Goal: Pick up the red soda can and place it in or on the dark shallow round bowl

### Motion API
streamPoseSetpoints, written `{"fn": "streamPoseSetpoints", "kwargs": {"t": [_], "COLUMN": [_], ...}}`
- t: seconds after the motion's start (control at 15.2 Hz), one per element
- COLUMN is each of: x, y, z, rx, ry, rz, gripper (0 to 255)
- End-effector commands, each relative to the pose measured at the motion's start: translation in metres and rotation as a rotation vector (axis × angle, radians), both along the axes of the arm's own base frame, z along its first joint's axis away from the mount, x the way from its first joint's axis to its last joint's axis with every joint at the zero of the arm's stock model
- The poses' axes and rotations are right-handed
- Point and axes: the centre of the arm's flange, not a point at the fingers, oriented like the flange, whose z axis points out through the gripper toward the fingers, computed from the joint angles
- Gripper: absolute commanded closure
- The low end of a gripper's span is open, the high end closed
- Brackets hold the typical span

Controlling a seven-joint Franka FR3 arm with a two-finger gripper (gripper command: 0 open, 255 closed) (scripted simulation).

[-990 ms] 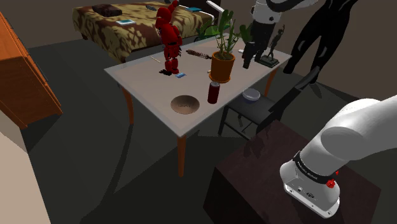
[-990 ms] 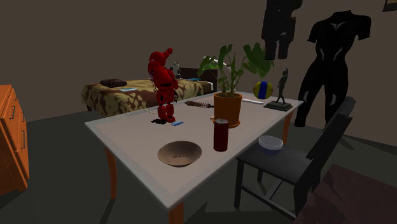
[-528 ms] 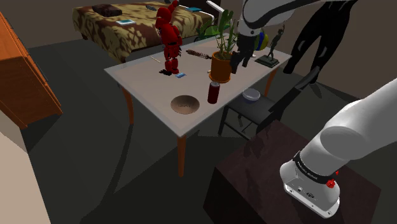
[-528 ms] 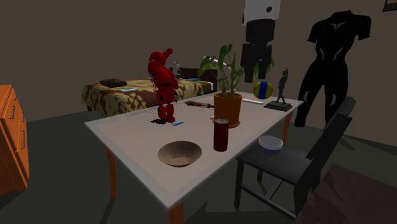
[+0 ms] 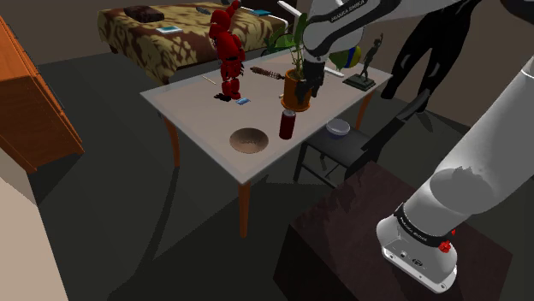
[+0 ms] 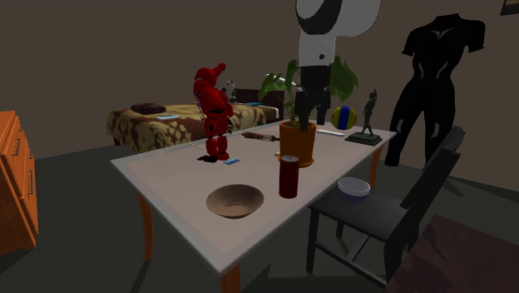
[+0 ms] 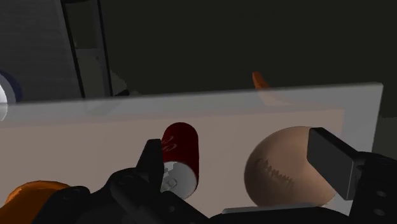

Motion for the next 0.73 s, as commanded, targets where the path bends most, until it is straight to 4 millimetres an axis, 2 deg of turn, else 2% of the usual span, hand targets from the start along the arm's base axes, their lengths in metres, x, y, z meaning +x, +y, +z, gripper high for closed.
{"fn": "streamPoseSetpoints", "kwargs": {"t": [0.0,0.66], "x": [0.022,0.117], "y": [-0.005,-0.034], "z": [-0.017,-0.106], "rx": [0.000,0.004], "ry": [0.003,0.018], "rz": [0.001,0.004], "gripper": [0,0]}}
